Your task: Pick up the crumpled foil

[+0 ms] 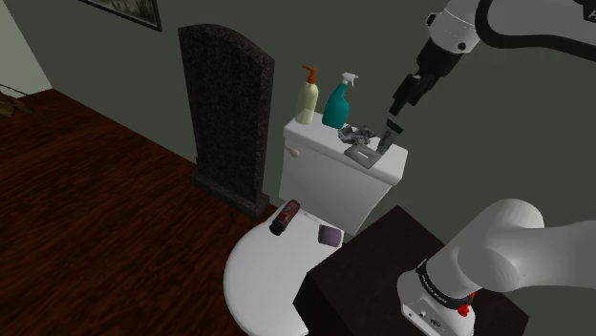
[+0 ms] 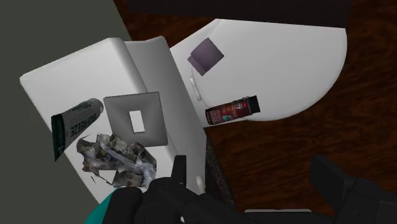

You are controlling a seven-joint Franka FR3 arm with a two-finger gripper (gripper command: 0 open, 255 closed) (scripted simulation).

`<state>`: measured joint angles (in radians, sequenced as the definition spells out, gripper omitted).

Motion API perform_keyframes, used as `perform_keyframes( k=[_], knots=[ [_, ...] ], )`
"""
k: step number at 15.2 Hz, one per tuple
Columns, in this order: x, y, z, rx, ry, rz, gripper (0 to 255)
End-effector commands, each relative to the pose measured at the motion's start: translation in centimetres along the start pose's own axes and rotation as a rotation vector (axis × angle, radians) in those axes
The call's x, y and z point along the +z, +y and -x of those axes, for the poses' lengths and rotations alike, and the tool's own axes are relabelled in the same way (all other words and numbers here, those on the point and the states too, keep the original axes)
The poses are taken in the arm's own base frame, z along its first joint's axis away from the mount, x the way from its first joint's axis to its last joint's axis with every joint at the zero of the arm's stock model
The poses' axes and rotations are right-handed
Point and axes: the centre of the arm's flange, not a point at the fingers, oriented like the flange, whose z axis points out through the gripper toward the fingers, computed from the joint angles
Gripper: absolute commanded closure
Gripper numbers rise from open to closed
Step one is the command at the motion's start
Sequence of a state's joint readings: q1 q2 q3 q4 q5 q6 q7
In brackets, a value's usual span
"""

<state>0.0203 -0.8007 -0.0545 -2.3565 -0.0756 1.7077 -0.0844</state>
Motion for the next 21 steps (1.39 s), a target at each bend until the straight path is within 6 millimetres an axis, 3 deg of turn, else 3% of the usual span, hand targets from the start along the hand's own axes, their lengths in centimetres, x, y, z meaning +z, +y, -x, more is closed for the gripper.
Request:
perform_keyframes(
  k=[1, 11, 21],
  knots=[
    [0.0, 0.0, 0.0, 0.000, 0.000, 0.000, 0],
    [7.9, 10.9, -5.0, -0.146, -0.052, -0.078, 0],
    [16.9, 20.3, -11.1, -0.291, -0.104, -0.156, 0]
  ],
)
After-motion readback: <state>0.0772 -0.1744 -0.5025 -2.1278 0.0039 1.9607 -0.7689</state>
